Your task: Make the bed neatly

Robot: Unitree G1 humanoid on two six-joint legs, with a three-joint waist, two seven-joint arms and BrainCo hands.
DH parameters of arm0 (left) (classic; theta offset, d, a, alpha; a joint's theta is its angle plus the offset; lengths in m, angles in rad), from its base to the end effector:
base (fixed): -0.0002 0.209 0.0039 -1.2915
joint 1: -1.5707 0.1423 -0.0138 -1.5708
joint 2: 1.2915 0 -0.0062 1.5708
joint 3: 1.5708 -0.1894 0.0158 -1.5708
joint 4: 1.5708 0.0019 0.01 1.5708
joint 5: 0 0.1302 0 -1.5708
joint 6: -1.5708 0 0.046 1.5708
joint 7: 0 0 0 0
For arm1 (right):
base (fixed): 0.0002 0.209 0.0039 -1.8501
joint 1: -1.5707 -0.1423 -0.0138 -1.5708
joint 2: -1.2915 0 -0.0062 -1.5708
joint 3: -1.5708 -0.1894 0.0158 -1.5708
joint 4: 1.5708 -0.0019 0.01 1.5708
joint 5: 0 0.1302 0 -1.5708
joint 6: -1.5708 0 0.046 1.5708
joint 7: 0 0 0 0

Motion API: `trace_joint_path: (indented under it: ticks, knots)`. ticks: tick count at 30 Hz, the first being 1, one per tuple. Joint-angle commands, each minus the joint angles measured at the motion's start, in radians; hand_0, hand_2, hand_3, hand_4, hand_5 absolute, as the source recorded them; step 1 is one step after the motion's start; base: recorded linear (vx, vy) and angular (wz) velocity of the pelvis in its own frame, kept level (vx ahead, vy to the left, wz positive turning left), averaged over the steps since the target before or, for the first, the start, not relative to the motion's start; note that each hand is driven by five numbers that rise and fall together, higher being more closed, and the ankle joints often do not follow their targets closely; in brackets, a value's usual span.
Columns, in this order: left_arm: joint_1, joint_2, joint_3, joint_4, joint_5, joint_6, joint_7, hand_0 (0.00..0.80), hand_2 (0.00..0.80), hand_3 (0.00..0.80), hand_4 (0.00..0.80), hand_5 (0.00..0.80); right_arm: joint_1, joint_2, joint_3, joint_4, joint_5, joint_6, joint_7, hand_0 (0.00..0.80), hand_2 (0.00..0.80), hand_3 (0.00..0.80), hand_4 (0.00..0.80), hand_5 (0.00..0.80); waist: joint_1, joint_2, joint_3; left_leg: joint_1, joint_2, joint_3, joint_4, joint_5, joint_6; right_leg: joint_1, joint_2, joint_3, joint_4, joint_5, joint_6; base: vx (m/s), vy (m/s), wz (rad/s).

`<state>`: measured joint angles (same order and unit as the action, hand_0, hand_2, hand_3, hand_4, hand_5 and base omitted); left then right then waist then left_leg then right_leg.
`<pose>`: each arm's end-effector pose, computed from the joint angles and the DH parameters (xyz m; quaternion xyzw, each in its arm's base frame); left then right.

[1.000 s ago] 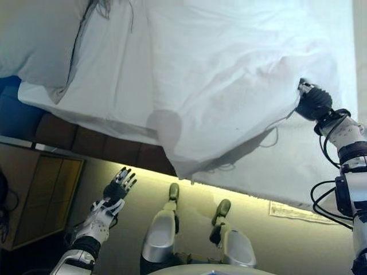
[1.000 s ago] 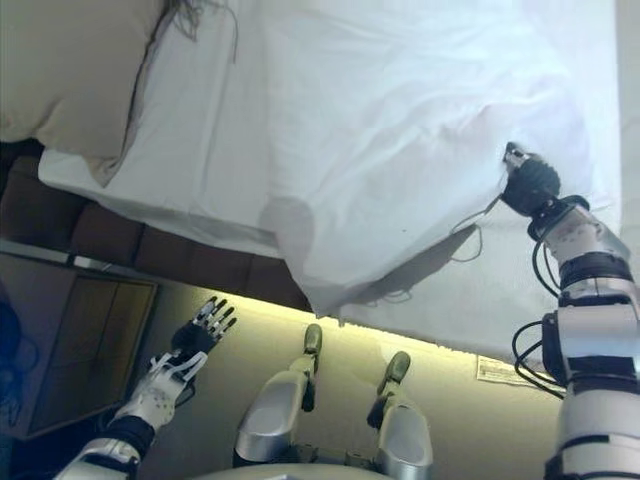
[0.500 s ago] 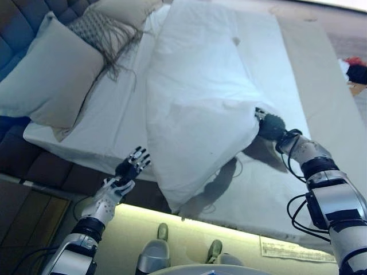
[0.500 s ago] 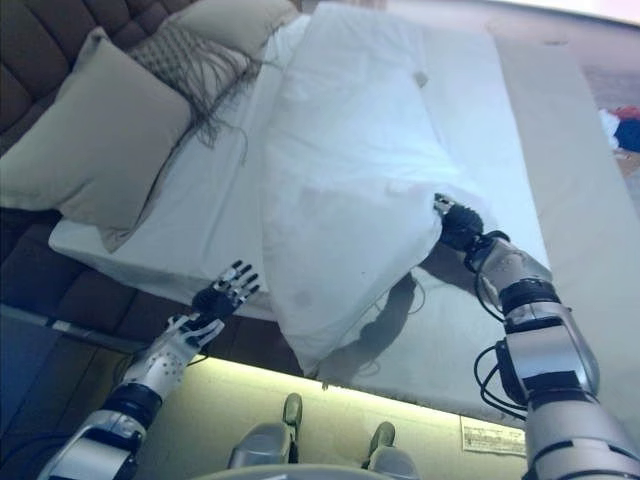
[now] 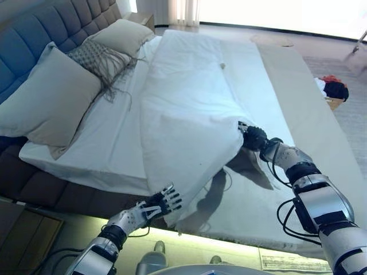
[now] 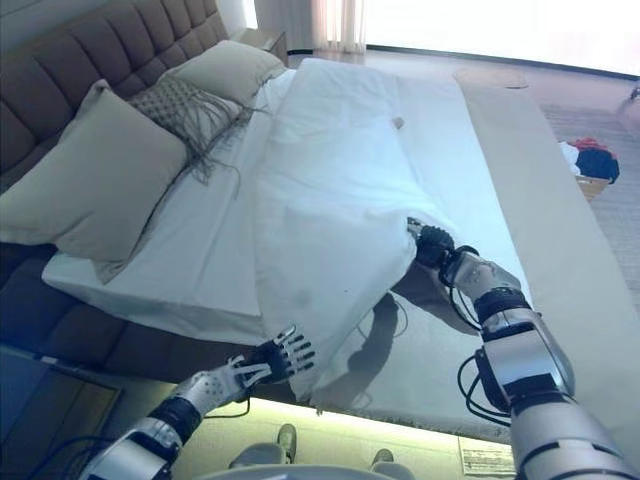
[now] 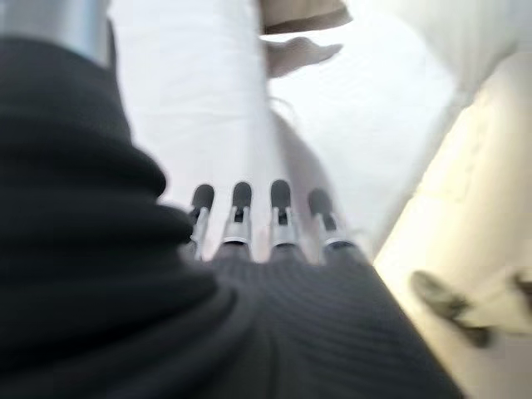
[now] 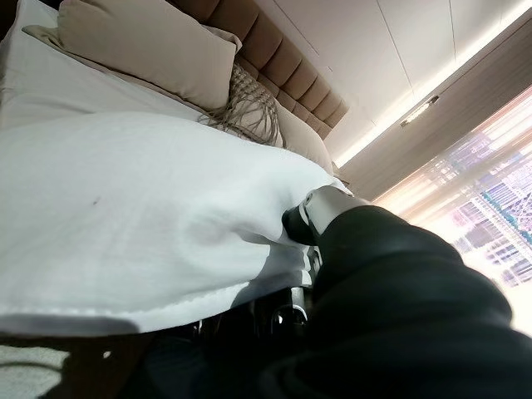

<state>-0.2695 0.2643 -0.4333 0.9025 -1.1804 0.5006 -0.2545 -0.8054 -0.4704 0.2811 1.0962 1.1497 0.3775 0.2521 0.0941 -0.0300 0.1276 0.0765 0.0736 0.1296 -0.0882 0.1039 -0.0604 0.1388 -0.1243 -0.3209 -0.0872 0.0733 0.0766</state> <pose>0.1826 0.1643 -0.0677 -0.3775 0.5122 -0.1097 0.7636 0.3168 -0.2285 0.0669 0.3069 0.2609 0.0663 0.9129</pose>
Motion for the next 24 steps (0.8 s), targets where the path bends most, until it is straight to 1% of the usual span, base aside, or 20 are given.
trace_joint_path:
  ticks: [1,6,8,12,16,18,24]
  knots:
    - [-0.038,-0.067,-0.058,0.106,-0.111,0.079,-0.020,0.000,0.000,0.000,0.000,0.000,-0.067,-0.015,0.013,-0.086,0.051,-0.069,0.010,0.800,0.800,0.800,0.800,0.800,-0.008,-0.021,-0.056,0.023,0.088,0.041,0.001,-0.070,-0.060,-0.021,-0.039,0.000,0.000,-0.002,0.085,-0.049,-0.105,-0.06]
    - [-0.038,-0.095,-0.069,0.132,-0.149,0.159,-0.021,0.000,0.000,0.000,0.000,0.000,-0.074,0.019,0.028,-0.138,0.088,-0.104,-0.028,0.800,0.800,0.800,0.800,0.800,-0.012,-0.039,-0.023,-0.008,0.102,0.041,0.001,-0.059,-0.066,-0.057,-0.023,0.013,0.000,0.007,0.082,-0.094,-0.115,-0.06]
    - [-0.043,-0.102,-0.066,0.129,-0.220,0.182,0.002,0.000,0.000,0.000,0.000,0.000,-0.088,0.035,0.037,-0.157,0.108,-0.115,-0.041,0.800,0.800,0.800,0.800,0.800,-0.016,-0.050,-0.002,-0.020,0.111,0.044,0.001,-0.053,-0.068,-0.072,-0.014,0.021,0.000,0.012,0.081,-0.123,-0.122,-0.06]
    - [-0.060,-0.120,-0.058,0.108,-0.324,0.171,0.002,0.000,0.000,0.000,0.000,0.000,-0.093,0.064,0.048,-0.195,0.126,-0.127,-0.061,0.800,0.800,0.800,0.800,0.800,-0.026,-0.069,0.018,-0.030,0.126,0.050,0.001,-0.048,-0.073,-0.088,0.002,0.033,0.000,0.017,0.077,-0.072,-0.110,-0.12]
    - [-0.073,-0.139,-0.052,0.048,-0.426,0.117,0.000,0.000,0.000,0.000,0.000,0.000,-0.070,0.075,0.047,-0.244,0.142,-0.125,-0.083,0.800,0.800,0.800,0.800,0.800,-0.033,-0.092,0.027,-0.031,0.143,0.057,0.001,-0.046,-0.078,-0.093,0.017,0.040,0.000,0.020,0.074,-0.032,-0.115,-0.11]
    - [-0.080,-0.155,-0.050,0.018,-0.485,0.077,0.014,0.000,0.000,0.000,0.000,0.000,-0.055,0.082,0.044,-0.262,0.145,-0.126,-0.089,0.800,0.800,0.800,0.800,0.800,-0.037,-0.102,0.028,-0.026,0.151,0.063,0.001,-0.047,-0.079,-0.092,0.025,0.041,0.000,0.020,0.071,0.005,-0.107,-0.09]
    - [-0.105,-0.205,-0.034,-0.043,-0.649,-0.084,0.036,0.000,0.000,0.000,0.000,0.000,-0.011,0.099,0.035,-0.307,0.151,-0.106,-0.109,0.800,0.800,0.800,0.800,0.800,-0.055,-0.119,0.010,-0.007,0.172,0.080,0.001,-0.048,-0.089,-0.079,0.039,0.048,0.000,0.015,0.065,0.036,-0.065,-0.12]
